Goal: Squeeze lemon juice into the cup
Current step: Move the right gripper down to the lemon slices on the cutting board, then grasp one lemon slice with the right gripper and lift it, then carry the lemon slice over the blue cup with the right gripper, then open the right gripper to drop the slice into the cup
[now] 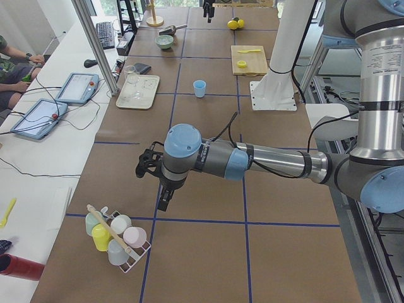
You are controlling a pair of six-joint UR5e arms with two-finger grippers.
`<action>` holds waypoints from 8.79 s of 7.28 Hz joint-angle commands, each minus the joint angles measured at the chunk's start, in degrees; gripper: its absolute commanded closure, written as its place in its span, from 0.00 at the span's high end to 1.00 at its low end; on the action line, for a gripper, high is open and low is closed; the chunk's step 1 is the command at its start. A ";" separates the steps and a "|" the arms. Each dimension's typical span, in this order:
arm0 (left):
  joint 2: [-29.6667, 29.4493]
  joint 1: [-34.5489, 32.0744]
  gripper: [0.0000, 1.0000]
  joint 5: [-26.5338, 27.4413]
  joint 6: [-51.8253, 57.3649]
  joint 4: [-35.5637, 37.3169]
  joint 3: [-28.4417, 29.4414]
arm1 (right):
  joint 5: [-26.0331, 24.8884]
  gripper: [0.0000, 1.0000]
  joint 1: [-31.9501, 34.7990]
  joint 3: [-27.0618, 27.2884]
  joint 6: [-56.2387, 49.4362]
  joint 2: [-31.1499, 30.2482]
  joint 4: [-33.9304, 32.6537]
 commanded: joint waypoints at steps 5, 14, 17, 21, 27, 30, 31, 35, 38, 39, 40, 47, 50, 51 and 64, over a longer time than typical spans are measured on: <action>-0.09 1.35 1.00 -0.02 0.12 -0.08 -0.78 | -26.35 1.00 -33.21 5.61 34.17 -10.26 14.02; 0.61 1.09 1.00 -0.02 0.30 0.00 -1.40 | -45.33 0.99 -53.06 -4.32 53.21 3.45 5.05; 0.79 1.00 1.00 -0.02 0.38 -0.08 -1.49 | -45.60 0.98 -54.73 -4.32 54.18 3.45 5.14; 1.31 0.91 1.00 -0.02 0.47 -0.08 -2.01 | -45.69 0.89 -55.96 -4.32 54.18 3.28 5.05; 3.60 0.83 1.00 -0.02 0.47 -0.08 -3.95 | -46.30 0.76 -56.31 -4.49 54.10 2.75 5.05; 3.60 0.82 1.00 -0.02 0.47 -0.08 -4.04 | -46.21 0.16 -56.31 -4.41 54.01 2.75 5.05; 3.60 0.82 1.00 -0.02 0.47 -0.08 -4.04 | -46.21 0.06 -56.23 -4.32 54.01 2.75 5.05; 3.60 0.82 1.00 -0.02 0.47 -0.08 -3.95 | -46.13 0.06 -55.79 -0.73 54.01 2.66 4.35; 3.78 0.82 1.00 -0.02 0.47 -0.08 -3.78 | -45.60 0.08 -54.65 3.57 54.01 3.01 0.52; 3.78 0.82 1.00 -0.02 0.47 -0.08 -3.86 | -44.47 0.08 -54.12 6.64 54.01 3.27 -3.00; 3.78 0.82 1.00 -0.02 0.47 -0.08 -3.78 | -44.19 0.09 -53.68 6.93 54.01 3.28 -3.29; 3.69 0.82 1.00 -0.02 0.47 -0.08 -3.77 | -29.98 0.09 -36.39 -7.88 45.41 43.49 -31.86; 3.69 0.82 1.00 -0.02 0.47 0.00 -3.60 | -29.25 0.09 -30.58 -24.12 41.80 56.76 -31.34; 3.69 0.82 1.00 -0.02 0.47 0.09 -3.60 | -28.29 0.09 -28.65 -30.36 40.75 60.02 -27.85; 2.73 1.00 1.00 -0.11 0.38 -0.08 -3.51 | -21.80 1.00 -22.86 -37.11 31.11 59.63 -22.02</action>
